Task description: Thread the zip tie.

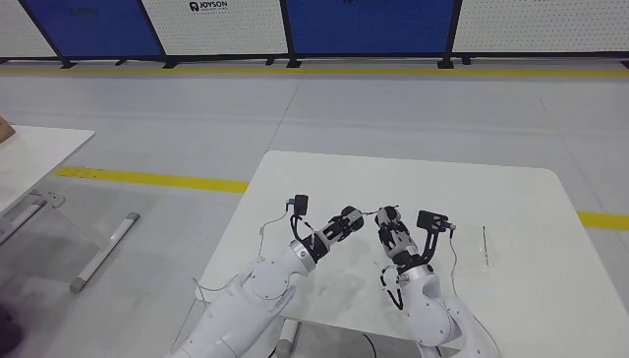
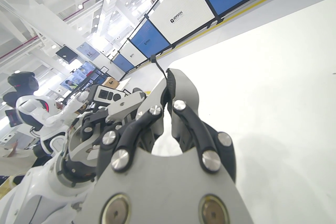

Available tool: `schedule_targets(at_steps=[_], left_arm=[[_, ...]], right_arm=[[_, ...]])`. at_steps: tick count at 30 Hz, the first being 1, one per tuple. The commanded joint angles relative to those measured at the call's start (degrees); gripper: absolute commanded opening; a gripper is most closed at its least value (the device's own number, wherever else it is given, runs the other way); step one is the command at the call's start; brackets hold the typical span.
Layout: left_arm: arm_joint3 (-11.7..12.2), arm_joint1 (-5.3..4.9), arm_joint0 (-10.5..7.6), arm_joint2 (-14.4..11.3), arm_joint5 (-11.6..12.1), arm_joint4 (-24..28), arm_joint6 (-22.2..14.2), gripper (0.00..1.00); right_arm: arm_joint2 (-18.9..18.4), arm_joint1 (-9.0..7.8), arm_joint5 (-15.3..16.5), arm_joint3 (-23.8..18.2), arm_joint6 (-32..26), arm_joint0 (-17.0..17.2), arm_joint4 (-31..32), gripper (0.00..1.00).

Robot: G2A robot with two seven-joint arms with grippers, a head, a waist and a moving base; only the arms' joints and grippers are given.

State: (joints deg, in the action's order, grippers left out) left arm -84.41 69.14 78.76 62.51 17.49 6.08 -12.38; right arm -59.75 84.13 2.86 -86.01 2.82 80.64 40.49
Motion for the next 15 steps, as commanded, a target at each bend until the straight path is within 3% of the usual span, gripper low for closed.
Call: schedule_targets(at_steps=[1, 15], left_arm=[[0.2, 0.06, -0.23, 0.0, -0.2, 0.5, 0.1, 0.0], [-0.3, 0.4, 0.01, 0.5, -0.3, 4.3, 1.7, 0.0]], right_arm=[[0.0, 0.05, -0.2, 0.2, 0.2, -0.1, -0.2, 1.0], [-1.9, -0.63, 0.7, 0.4, 0.0, 1.7, 2.8, 1.0]])
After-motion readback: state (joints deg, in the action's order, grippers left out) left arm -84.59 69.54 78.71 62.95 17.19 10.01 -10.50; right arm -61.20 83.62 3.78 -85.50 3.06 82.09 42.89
